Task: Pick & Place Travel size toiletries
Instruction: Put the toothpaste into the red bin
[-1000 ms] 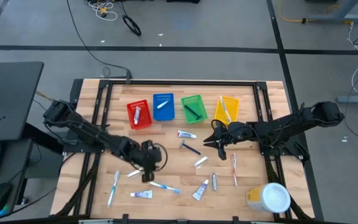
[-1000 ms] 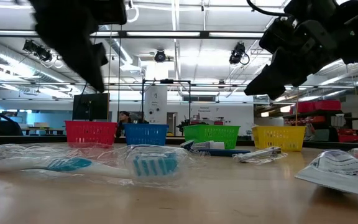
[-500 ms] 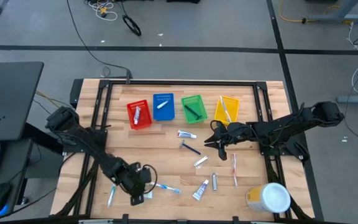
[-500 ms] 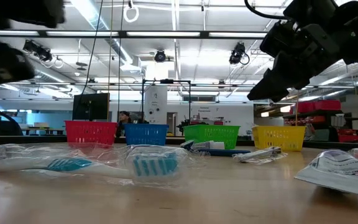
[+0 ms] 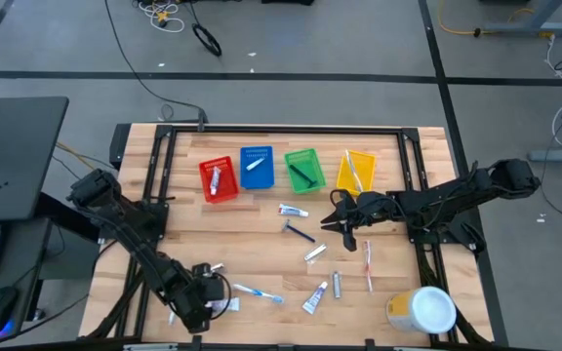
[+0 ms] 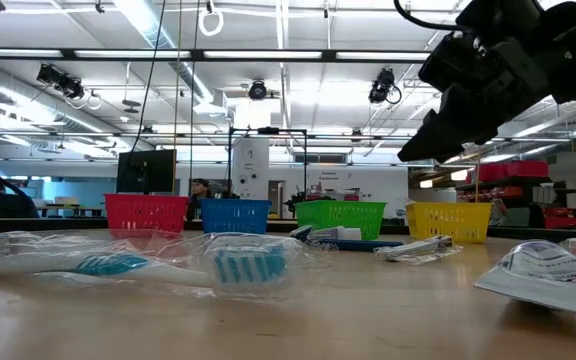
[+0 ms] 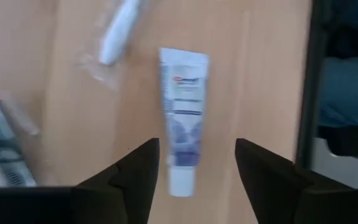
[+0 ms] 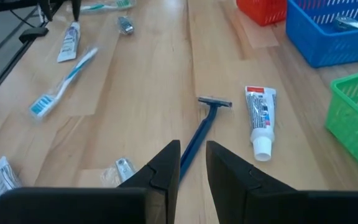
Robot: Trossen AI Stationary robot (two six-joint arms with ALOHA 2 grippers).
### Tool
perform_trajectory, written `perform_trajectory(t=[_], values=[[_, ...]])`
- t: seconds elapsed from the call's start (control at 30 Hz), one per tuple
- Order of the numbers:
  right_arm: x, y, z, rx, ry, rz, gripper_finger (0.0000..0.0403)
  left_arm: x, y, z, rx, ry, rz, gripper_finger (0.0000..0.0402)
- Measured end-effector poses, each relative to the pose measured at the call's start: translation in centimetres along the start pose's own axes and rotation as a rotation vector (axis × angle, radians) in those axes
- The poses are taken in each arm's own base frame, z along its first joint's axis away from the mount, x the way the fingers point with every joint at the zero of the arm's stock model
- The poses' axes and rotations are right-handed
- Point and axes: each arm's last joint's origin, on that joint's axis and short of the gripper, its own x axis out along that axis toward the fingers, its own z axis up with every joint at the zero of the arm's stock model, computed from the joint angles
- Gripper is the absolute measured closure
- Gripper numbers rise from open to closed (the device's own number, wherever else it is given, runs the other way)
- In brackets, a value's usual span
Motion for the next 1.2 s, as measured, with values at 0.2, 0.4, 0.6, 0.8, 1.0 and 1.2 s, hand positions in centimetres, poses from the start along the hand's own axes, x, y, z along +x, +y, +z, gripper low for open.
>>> perform_trajectory(t=[0.2, 0.4, 0.6, 0.8, 1.0, 1.2], values=[[0.0, 0.0, 0.0, -0.012, 0.001, 0.0, 0.0317, 0.0, 0.0, 0.0, 0.0, -0.01, 0.008, 0.0175], [0.0, 0.0, 0.0, -0.016, 0.001, 0.0, 0.0317, 1.4, -0.2, -0.9, 0.021, 0.076, 0.013, 0.0175], [0.0, 0.0, 0.0, -0.016, 0.0, 0.0, 0.0317, 3.2, -0.1, -1.6, 0.038, 0.139, 0.044, 0.0175], [0.0, 0.0, 0.0, -0.016, 0.0, 0.0, 0.0317, 3.3, -0.2, -1.7, 0.062, 0.1, 0.063, 0.0178], [0.0, 0.0, 0.0, -0.016, -0.002, 0.0, 0.0317, 3.3, -0.2, -2.0, 0.109, 0.126, 0.06, 0.0211], [0.0, 0.0, 0.0, -0.016, -0.002, 0.0, 0.0317, 3.3, -0.1, -2.0, 0.107, 0.119, 0.076, 0.0263]])
